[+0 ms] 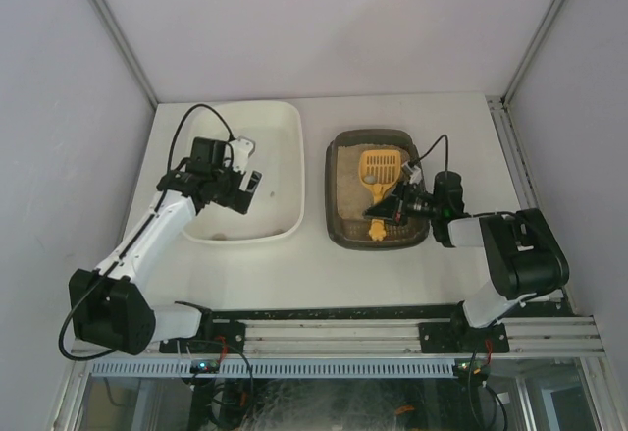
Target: Clean the litter box
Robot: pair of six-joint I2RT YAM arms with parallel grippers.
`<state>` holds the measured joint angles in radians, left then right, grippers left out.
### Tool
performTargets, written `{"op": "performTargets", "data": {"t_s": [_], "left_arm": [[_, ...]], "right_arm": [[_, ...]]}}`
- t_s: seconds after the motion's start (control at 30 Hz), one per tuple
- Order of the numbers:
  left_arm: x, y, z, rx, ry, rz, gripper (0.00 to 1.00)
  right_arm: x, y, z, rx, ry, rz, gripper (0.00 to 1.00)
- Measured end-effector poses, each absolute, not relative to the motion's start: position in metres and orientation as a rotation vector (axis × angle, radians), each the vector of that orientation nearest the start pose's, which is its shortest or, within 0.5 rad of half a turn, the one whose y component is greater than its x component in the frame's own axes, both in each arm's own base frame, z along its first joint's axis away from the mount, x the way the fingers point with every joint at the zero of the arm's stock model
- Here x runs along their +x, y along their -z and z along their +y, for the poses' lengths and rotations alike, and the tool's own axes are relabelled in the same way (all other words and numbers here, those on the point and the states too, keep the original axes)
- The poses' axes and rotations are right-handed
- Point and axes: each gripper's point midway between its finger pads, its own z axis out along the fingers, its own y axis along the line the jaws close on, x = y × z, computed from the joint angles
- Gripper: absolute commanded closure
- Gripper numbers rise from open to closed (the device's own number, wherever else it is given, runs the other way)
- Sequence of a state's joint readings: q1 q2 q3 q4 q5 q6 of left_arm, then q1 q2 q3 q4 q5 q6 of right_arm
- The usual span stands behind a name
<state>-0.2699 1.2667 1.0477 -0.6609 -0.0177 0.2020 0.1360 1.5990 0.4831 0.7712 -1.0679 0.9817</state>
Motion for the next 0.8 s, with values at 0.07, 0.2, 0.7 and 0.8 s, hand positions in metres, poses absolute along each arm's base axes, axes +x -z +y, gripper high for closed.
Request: {"op": "performTargets", "data": {"t_s": [0.07, 0.2, 0.7, 0.8], "left_arm": [[0.312, -0.148, -0.065, 0.552, -0.001, 2.42, 0.05], [0.32, -0.147, -0.037, 0.443, 0.042, 2.519, 0.06], [0.333, -0.172, -0.006, 0.12, 0.309, 2.516, 0.01], [0.335, -0.174, -0.001, 0.045, 0.332, 2.502, 0.0]], "right_arm": [[0.267, -0.116, 0.223, 0.038, -1.733, 2.186, 1.0], [0.254, -0.124, 0.243, -0.038, -1.737, 2.253, 1.0], [0.232, -0.193, 0.319, -0.502, -1.407, 2.419, 1.0], [0.226, -0.183, 0.336, -0.562, -1.315, 2.493, 1.0]]}}
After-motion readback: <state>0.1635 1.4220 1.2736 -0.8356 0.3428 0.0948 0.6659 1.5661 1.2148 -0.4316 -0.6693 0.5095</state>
